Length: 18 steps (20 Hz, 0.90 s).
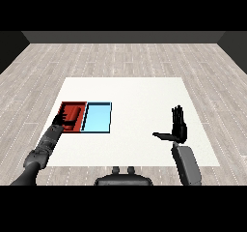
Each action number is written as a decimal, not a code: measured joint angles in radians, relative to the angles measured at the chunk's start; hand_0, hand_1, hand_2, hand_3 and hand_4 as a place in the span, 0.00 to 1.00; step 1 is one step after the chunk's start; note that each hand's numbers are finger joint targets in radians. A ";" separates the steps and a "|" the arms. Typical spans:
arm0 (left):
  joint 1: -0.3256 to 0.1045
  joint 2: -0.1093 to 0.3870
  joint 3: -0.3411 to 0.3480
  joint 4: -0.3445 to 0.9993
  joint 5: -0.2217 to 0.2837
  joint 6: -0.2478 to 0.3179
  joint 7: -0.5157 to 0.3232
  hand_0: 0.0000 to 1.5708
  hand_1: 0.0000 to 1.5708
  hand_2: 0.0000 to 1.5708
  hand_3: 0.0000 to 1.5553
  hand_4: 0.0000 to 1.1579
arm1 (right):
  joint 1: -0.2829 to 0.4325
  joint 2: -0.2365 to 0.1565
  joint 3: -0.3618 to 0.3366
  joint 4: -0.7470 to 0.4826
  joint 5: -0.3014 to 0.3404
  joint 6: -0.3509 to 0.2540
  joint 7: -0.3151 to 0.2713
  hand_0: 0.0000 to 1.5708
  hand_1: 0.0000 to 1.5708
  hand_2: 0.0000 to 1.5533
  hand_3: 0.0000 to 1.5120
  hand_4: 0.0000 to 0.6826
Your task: Pick the red can and put it in the red box
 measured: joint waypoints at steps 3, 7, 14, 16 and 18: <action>-0.029 0.014 -0.019 0.028 -0.023 -0.033 0.055 0.00 0.00 0.00 0.00 0.00 | 0.016 0.001 -0.003 -0.023 -0.010 0.010 0.000 0.00 0.00 0.00 0.00 0.00; -0.034 0.024 0.012 0.023 0.005 -0.034 0.068 0.00 0.00 0.00 0.00 0.00 | 0.015 0.008 -0.001 -0.030 -0.007 0.015 -0.007 0.00 0.00 0.00 0.00 0.00; -0.003 -0.021 0.205 -0.158 0.199 0.040 -0.229 0.00 0.00 0.00 0.00 0.00 | 0.034 0.011 0.007 -0.049 -0.008 0.033 -0.021 0.00 0.00 0.00 0.00 0.00; 0.007 -0.040 0.254 -0.232 0.255 0.006 -0.340 0.00 0.00 0.00 0.00 0.00 | 0.030 0.006 0.005 -0.047 -0.017 0.045 -0.015 0.00 0.00 0.00 0.00 0.00; 0.010 -0.071 0.279 -0.307 0.293 -0.033 -0.436 0.00 0.00 0.00 0.00 0.00 | 0.034 0.008 0.012 -0.041 -0.014 0.053 -0.023 0.00 0.00 0.00 0.00 0.00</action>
